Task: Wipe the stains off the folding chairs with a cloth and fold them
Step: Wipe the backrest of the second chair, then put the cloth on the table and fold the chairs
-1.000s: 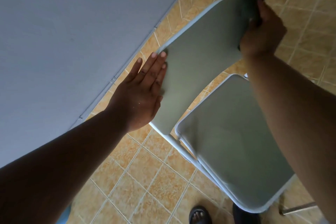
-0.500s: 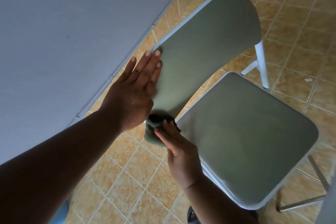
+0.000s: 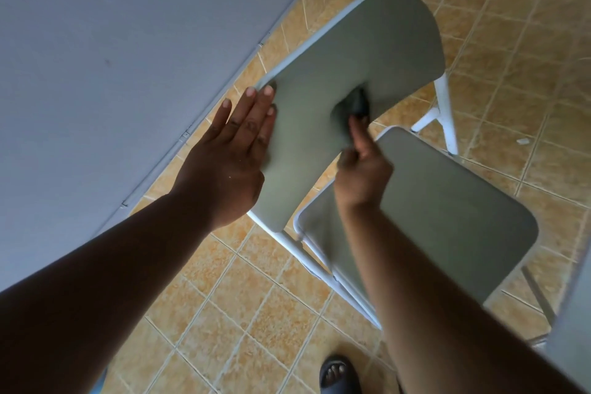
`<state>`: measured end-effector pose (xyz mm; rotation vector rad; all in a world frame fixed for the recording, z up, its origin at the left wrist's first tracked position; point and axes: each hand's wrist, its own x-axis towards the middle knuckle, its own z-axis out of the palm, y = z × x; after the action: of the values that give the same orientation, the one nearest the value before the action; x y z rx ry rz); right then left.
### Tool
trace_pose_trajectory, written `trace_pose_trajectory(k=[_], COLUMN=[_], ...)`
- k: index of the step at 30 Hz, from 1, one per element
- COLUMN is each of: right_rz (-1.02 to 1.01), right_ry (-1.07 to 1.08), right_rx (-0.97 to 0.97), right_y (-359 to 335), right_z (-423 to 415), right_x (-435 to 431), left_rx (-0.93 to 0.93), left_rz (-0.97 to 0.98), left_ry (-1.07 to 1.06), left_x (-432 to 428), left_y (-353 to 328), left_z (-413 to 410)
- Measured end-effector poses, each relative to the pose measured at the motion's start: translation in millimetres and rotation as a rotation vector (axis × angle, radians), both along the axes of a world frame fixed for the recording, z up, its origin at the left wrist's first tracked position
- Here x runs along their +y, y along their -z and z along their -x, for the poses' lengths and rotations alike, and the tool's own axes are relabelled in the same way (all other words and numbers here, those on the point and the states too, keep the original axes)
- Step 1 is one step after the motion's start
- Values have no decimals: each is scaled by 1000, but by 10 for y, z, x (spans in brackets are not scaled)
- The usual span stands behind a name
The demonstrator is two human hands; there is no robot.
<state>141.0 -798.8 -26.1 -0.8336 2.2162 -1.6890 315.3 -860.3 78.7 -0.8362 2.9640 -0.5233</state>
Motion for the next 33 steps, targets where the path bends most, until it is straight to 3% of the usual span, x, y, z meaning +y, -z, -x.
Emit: trace_pose_trajectory(k=[4,8,11,13,16,22,28,33], right_rz=[3,-59,-127,-190,-325,-678,-885,-930], right_ry=[-291,-569,-548,-516,-471,-558,-500,-392], right_rx=[-61,-80,23,121,199,241,410,350], right_y=[216,319,272,188,73,-37,-123,-89], right_z=[-902,-1121,-887,-662,-315,191,857,1569], right_x=[726,1299,1521,1635,1830,2372,3043,4301], left_rx=[23,22,-5,-118,-255,-91,-180,-221], left_rz=[-22,-74,-285,-400,-488,-484,-571,-691], left_ry=[-14,-54,97,216,224,239,191,253], left_x=[24,135,431,749,1208,1629,2240,3370], left_y=[-1,4,142,331,623,842,946,926], left_z=[17,55,54,75,221,765,1369,2192])
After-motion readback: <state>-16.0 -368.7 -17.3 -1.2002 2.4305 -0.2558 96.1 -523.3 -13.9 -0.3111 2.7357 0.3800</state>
